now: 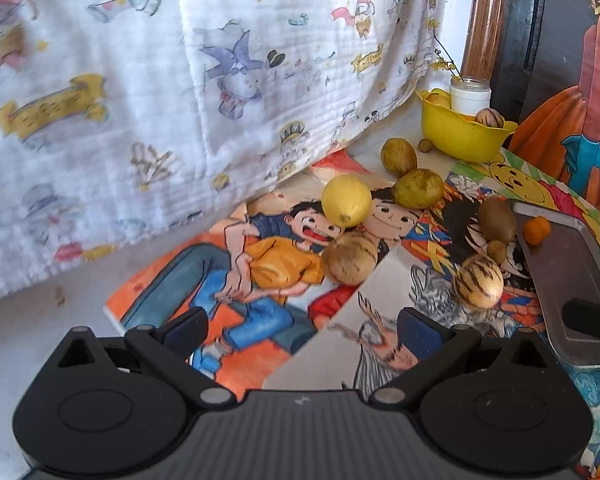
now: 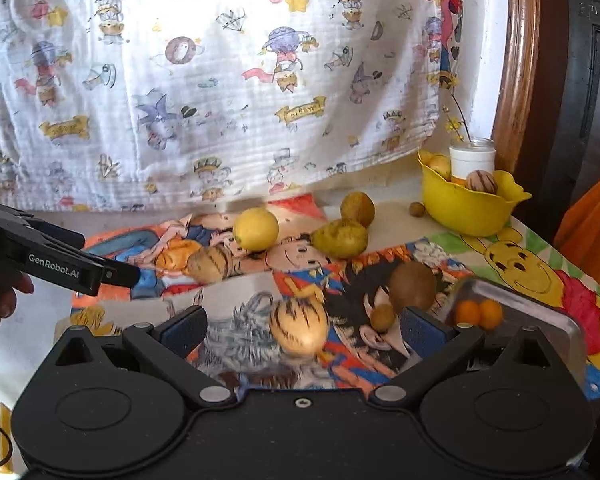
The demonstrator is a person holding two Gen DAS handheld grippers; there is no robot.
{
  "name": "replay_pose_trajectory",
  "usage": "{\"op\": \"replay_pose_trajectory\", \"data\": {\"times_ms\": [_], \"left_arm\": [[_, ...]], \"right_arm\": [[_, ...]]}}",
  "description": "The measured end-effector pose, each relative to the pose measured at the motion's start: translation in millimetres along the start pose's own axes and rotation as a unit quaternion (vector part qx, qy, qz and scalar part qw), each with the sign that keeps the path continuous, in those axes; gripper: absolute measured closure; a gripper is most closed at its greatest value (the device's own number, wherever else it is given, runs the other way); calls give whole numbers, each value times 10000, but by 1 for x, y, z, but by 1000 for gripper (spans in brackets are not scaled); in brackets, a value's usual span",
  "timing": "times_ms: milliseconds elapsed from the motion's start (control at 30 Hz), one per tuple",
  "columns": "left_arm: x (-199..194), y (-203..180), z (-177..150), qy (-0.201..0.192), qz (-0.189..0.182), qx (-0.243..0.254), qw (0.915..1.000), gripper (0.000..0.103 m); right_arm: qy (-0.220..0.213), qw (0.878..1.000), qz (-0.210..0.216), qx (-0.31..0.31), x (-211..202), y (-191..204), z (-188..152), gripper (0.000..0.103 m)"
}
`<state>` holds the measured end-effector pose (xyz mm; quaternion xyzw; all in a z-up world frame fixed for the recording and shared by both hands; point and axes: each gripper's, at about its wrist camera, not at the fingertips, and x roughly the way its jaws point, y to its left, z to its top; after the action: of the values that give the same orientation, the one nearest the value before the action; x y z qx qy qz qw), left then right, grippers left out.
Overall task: Organize fruits
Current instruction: 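Move the left tool to a striped pepino melon while the right tool approaches another, then close the left tool on a pepino melon while the right tool grasps another melon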
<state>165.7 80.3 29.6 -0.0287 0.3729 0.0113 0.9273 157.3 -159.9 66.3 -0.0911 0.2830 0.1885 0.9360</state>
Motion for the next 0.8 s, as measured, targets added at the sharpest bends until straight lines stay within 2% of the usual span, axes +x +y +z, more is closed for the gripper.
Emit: {"op": "replay_pose_trajectory", "data": {"times_ms": [100,233,433,800], "left_arm": [[15,-1,7,-7,-84,-5,10000,0],[36,-2,13,76,-224,-95,9997,0],[63,-2,18,209,-327,-204,9990,1],[90,-11,22,184,-533,-234,9981,3]], "right_arm": [[-4,9999,-106,41,18,3,-6,1],[217,9994,-278,-60,43,5,-15,1],[387,9986,-283,-207,67,3,-24,1],[491,9977,-109,-444,96,4,-30,17]]}}
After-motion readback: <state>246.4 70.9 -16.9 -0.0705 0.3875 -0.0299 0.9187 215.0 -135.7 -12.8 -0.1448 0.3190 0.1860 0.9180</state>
